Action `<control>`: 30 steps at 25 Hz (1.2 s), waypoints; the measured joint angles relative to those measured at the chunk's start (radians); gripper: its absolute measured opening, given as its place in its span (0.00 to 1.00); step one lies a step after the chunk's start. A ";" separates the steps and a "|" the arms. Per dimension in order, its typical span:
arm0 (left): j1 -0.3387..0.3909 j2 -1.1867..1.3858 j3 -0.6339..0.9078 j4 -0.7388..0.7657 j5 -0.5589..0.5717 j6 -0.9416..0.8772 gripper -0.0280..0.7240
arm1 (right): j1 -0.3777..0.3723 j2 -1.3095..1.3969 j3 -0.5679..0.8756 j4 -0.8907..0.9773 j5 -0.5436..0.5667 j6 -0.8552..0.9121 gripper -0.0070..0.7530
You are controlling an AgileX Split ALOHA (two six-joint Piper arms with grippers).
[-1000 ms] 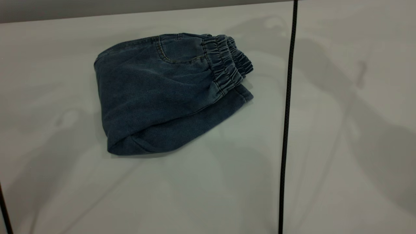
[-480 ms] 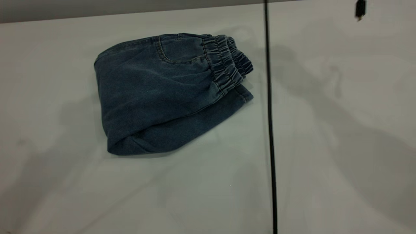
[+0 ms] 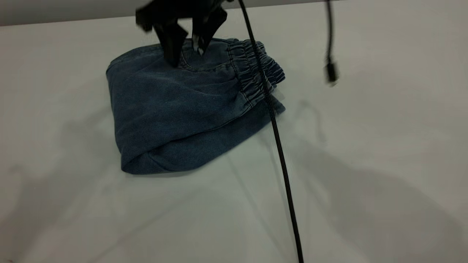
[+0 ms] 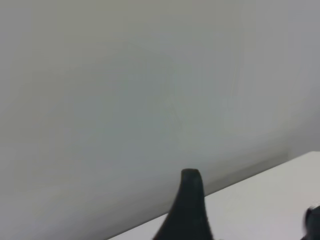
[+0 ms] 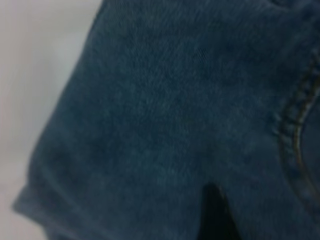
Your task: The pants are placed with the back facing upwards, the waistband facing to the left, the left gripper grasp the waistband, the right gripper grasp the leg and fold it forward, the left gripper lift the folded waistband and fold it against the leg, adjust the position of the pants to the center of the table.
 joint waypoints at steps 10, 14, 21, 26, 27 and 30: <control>0.000 0.000 -0.001 0.001 0.022 0.026 0.81 | -0.001 0.129 0.000 -0.142 0.024 0.079 0.51; 0.000 0.000 -0.001 0.001 0.034 0.027 0.81 | -0.001 0.140 -0.002 -0.134 0.029 0.081 0.51; 0.000 0.000 -0.001 0.001 0.057 0.029 0.81 | -0.001 0.143 -0.002 -0.134 0.038 0.268 0.51; 0.000 0.000 -0.001 0.001 0.066 0.027 0.81 | -0.001 0.144 -0.001 -0.145 0.044 0.448 0.51; 0.000 0.000 -0.001 0.001 0.073 0.027 0.81 | -0.001 0.145 -0.001 -0.150 0.044 0.484 0.51; 0.000 0.000 -0.001 0.001 0.087 0.027 0.81 | -0.001 0.145 -0.001 -0.156 0.044 0.586 0.51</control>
